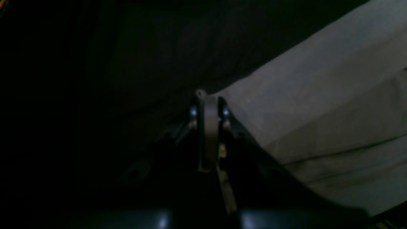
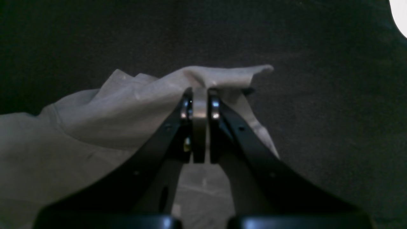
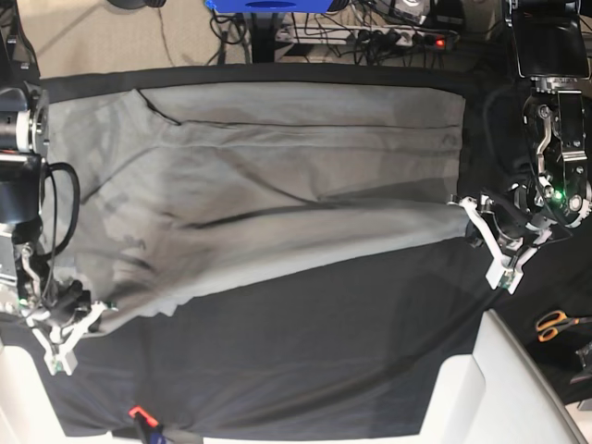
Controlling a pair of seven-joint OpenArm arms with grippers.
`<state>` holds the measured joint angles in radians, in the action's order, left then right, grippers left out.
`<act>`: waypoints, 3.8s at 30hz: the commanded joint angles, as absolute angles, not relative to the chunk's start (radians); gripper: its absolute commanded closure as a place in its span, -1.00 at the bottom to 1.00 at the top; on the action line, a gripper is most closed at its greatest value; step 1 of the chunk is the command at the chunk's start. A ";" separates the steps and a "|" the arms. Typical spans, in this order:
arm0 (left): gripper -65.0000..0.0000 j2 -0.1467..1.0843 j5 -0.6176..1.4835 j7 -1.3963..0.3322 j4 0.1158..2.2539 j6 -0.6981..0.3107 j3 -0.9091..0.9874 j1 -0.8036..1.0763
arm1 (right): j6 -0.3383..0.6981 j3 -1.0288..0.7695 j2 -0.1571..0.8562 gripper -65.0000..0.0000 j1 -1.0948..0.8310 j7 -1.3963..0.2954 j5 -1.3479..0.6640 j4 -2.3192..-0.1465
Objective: Fold the T-shirt properly
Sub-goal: 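Fold the held edge over the shirt toward the collar with both grippers, then lower the folded edge onto the shirt near the collar with both grippers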
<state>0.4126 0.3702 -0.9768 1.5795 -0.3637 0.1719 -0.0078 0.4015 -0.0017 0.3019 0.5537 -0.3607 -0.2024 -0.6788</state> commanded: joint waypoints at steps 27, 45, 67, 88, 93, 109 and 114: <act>1.00 0.426 0.374 -0.978 1.647 -0.357 0.173 -0.008 | 0.464 -0.012 0.321 1.00 0.484 -0.453 -0.206 -0.903; 1.00 0.430 0.374 -0.972 1.673 -0.358 0.130 0.101 | 0.426 -0.130 0.355 1.00 0.202 -0.627 -0.208 -1.218; 1.00 0.437 0.372 -0.970 1.716 -0.361 0.124 0.160 | 0.426 -0.272 0.300 1.00 -0.096 -0.750 -0.208 -1.521; 1.00 0.435 0.191 -0.872 1.728 -0.363 0.022 0.222 | 0.426 -0.343 0.200 1.00 -0.268 -0.750 -0.208 -1.673; 1.00 0.435 0.189 -0.871 1.728 -0.363 0.025 0.239 | 0.426 -0.351 0.200 1.00 -0.289 -0.750 -0.208 -1.682; 1.00 0.449 0.188 -0.871 1.730 -0.364 0.027 0.248 | 0.426 -0.352 0.157 1.00 -0.371 -0.748 -0.208 -1.732; 1.00 0.449 0.188 -0.871 1.730 -0.364 0.019 0.248 | 0.426 -0.352 0.156 1.00 -0.378 -0.748 -0.208 -1.732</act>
<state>0.4358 0.1871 -0.8822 1.7111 -0.3668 0.0158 0.2527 0.4267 -0.3450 0.1455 -0.3801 -0.7609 -0.2024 -1.7130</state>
